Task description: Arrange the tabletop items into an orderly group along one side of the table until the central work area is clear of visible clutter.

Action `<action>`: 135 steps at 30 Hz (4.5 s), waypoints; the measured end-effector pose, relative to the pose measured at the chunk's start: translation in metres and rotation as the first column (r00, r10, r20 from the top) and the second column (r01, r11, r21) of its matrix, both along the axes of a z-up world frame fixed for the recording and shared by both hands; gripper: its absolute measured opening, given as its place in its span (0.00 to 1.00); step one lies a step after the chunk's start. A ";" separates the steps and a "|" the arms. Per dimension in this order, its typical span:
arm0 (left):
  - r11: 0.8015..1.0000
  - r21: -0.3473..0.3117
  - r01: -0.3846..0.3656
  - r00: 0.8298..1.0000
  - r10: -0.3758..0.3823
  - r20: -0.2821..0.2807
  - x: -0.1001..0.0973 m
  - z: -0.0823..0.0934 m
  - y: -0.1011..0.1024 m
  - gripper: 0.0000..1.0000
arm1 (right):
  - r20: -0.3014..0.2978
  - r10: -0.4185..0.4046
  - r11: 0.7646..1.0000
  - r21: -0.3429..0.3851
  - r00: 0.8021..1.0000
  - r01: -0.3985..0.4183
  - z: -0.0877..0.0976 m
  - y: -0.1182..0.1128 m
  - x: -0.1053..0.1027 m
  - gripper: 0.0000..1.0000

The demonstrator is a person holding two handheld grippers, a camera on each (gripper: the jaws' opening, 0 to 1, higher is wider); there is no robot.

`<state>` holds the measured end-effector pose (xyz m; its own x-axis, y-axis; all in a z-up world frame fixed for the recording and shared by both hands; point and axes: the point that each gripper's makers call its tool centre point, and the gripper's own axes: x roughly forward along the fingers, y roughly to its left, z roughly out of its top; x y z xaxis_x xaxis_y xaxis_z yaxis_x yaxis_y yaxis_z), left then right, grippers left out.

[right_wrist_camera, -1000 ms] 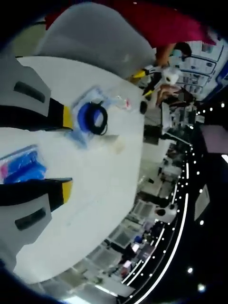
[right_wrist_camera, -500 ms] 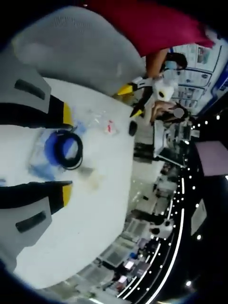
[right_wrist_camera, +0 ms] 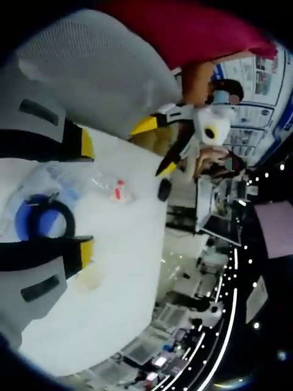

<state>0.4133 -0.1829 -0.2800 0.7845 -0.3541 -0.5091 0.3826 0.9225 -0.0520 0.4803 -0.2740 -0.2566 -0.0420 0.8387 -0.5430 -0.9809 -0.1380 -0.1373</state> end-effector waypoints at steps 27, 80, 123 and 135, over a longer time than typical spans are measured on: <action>0.999 -0.028 -0.028 0.999 0.029 0.038 0.003 0.008 0.004 0.66 | -0.065 -0.186 0.956 -0.242 0.980 0.165 -0.098 0.091 -0.014 0.60; 0.998 -0.032 -0.059 0.998 0.060 0.029 0.003 0.007 0.010 0.65 | -0.103 -0.352 0.900 -0.310 0.930 0.306 -0.139 0.131 -0.003 0.48; 0.974 -0.166 -0.156 0.987 0.161 0.018 0.009 0.015 0.031 0.63 | -0.232 -0.334 0.931 0.073 0.914 0.359 -0.070 0.136 -0.011 0.36; 0.911 -0.354 -0.210 0.967 0.247 0.062 0.046 0.069 0.051 0.62 | -0.217 -0.336 0.892 0.238 0.917 0.383 -0.008 0.133 -0.007 0.36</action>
<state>0.4597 -0.1320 -0.2114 0.9064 -0.2964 -0.3009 0.1836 0.9180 -0.3515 0.4733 -0.1411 -0.2648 0.2211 0.9262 -0.3053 -0.9676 0.2474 0.0498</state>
